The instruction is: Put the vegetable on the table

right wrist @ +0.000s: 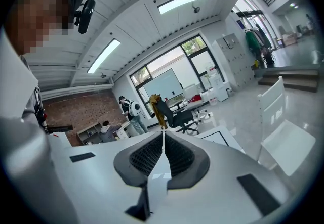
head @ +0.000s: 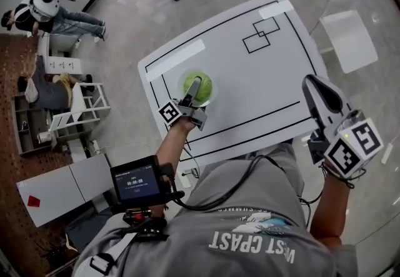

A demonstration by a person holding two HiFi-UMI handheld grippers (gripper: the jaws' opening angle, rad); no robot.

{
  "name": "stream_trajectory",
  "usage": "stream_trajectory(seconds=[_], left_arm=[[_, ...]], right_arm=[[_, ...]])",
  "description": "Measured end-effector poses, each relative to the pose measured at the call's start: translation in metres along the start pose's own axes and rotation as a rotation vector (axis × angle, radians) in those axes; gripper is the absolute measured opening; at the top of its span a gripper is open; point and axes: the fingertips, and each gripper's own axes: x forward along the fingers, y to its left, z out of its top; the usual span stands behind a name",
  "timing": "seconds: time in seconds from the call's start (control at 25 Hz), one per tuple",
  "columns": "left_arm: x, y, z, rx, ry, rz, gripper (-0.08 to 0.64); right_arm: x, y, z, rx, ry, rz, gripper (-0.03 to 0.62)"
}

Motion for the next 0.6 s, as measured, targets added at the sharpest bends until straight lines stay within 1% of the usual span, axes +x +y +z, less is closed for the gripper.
stream_trajectory(seconds=[0.2, 0.28, 0.36, 0.48, 0.6], left_arm=[[0.008, 0.026, -0.021, 0.046, 0.116, 0.073, 0.367], [0.005, 0.028, -0.024, 0.063, 0.151, 0.095, 0.367], [0.001, 0.03, -0.025, 0.103, 0.188, 0.113, 0.367], [0.008, 0.041, -0.033, 0.105, 0.221, 0.122, 0.367], [0.014, 0.049, -0.032, 0.128, 0.244, 0.139, 0.367]], right_arm=[[-0.01, -0.007, 0.001, 0.009, -0.011, -0.04, 0.008], [-0.015, -0.001, 0.004, 0.008, -0.012, -0.054, 0.008], [-0.021, 0.006, 0.007, 0.005, -0.014, -0.064, 0.008], [-0.023, -0.001, 0.004, 0.005, -0.017, -0.067, 0.008], [-0.023, -0.004, 0.0, 0.002, -0.014, -0.062, 0.008]])
